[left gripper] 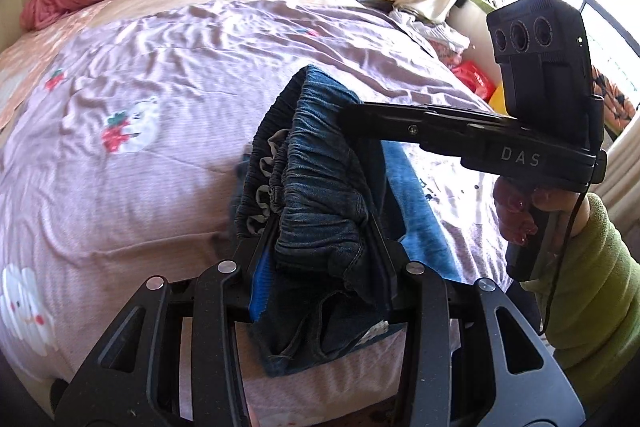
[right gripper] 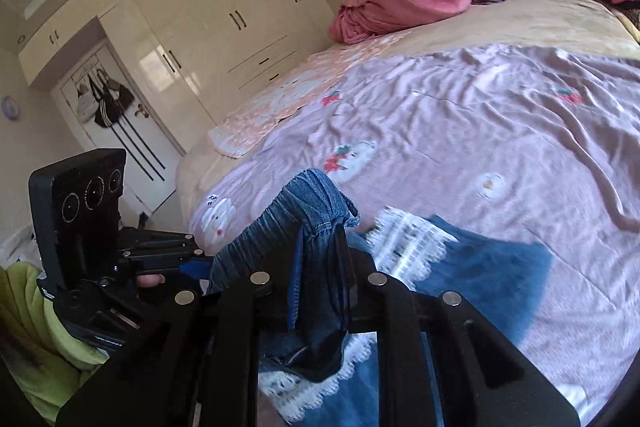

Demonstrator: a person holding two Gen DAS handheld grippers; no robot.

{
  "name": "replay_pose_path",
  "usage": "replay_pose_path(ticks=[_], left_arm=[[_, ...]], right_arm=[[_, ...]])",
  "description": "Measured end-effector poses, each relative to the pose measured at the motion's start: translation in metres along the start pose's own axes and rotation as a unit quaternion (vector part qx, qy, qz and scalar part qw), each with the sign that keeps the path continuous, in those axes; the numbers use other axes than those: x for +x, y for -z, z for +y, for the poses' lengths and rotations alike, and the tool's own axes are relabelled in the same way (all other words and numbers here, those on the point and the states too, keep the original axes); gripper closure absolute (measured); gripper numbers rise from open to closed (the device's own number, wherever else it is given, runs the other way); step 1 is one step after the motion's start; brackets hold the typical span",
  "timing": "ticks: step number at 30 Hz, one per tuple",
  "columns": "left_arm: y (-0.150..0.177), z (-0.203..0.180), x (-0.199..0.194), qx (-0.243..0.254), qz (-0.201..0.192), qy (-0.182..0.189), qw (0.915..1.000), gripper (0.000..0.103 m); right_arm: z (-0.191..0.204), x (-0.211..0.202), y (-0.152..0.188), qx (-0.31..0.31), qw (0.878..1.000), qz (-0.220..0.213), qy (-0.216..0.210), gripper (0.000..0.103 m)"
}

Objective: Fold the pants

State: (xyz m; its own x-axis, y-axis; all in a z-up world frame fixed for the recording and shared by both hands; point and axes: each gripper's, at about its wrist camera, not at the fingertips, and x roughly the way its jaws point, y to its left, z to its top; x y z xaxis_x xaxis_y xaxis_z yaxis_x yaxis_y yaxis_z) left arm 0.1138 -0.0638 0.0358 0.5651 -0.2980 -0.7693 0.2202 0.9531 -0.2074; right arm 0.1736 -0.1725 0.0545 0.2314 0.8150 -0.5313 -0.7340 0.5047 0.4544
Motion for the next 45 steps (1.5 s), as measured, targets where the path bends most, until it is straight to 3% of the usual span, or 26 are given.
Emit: replay_pose_path(ticks=[15,25,37,45], left_arm=[[-0.002,-0.027,0.026,0.014,0.026,0.015,0.9995,0.071],[0.002,-0.039,0.035,0.017,0.036,0.033,0.9987,0.071],[0.012,-0.055,0.044,0.019,0.053,0.079,0.9953,0.071],[0.019,-0.062,0.043,0.025,0.061,0.096,0.9932,0.06]], right_arm=[[-0.034,-0.014,0.028,0.033,0.999,-0.007,0.0,0.089],[-0.042,-0.024,0.048,0.057,0.998,-0.004,0.027,0.085],[-0.053,-0.046,0.069,0.103,0.991,-0.01,0.085,0.062],[-0.056,-0.061,0.074,0.125,0.986,-0.02,0.105,0.051]])
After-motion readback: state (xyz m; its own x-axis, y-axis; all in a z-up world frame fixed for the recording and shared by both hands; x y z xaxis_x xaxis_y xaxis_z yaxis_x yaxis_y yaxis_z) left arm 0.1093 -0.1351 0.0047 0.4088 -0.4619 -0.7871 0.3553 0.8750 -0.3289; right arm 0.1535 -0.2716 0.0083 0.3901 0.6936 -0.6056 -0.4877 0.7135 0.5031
